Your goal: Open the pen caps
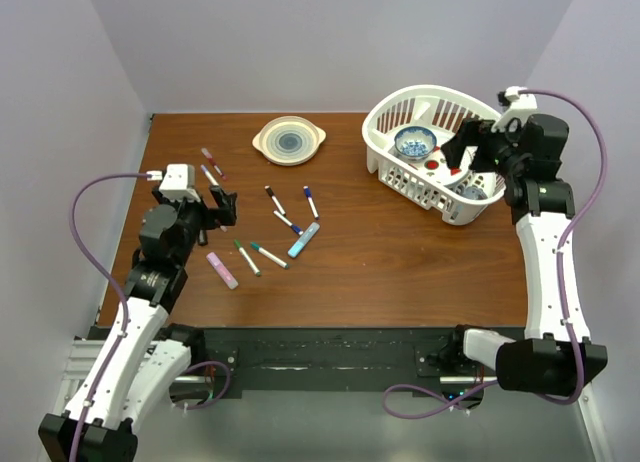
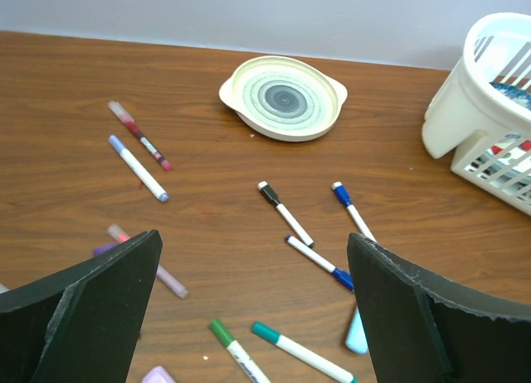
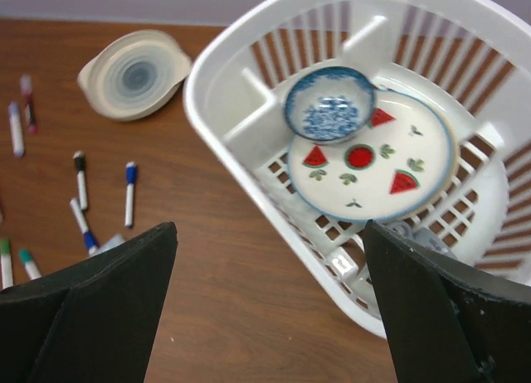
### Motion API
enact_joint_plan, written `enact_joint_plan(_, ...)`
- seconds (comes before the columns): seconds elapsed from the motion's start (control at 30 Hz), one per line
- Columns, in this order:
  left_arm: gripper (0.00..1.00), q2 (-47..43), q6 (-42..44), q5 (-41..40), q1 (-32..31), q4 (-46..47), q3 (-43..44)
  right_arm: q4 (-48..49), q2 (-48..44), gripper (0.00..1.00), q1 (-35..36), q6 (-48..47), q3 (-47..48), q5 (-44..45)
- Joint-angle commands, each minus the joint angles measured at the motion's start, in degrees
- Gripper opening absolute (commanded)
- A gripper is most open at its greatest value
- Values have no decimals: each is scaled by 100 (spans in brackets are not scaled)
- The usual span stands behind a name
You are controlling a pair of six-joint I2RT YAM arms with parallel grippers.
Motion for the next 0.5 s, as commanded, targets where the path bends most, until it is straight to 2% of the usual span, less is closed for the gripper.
enact_joint_plan(0.0, 100, 271, -448, 256, 48, -118, 400, -161, -102, 99, 529, -1285, 29, -1417)
enact_joint_plan(0.1, 100, 657, -606, 335, 48, -109, 505, -398, -84, 99, 908, -2023, -129, -2119)
enact_joint_plan(0.2, 100, 1227, -817, 511, 39, -92, 751, -504, -31, 99, 1102, -2271, -488, -3128)
enact_joint_plan(0.27, 100, 1519, -966, 537, 56, -40, 901, -206, -22, 99, 1217, -2262, -779, -3481)
enact_joint_plan(0.47, 100, 2880, -1466, 379, 240, -187, 1840, -170, 74, 99, 1446, -2438, -1290, -3369)
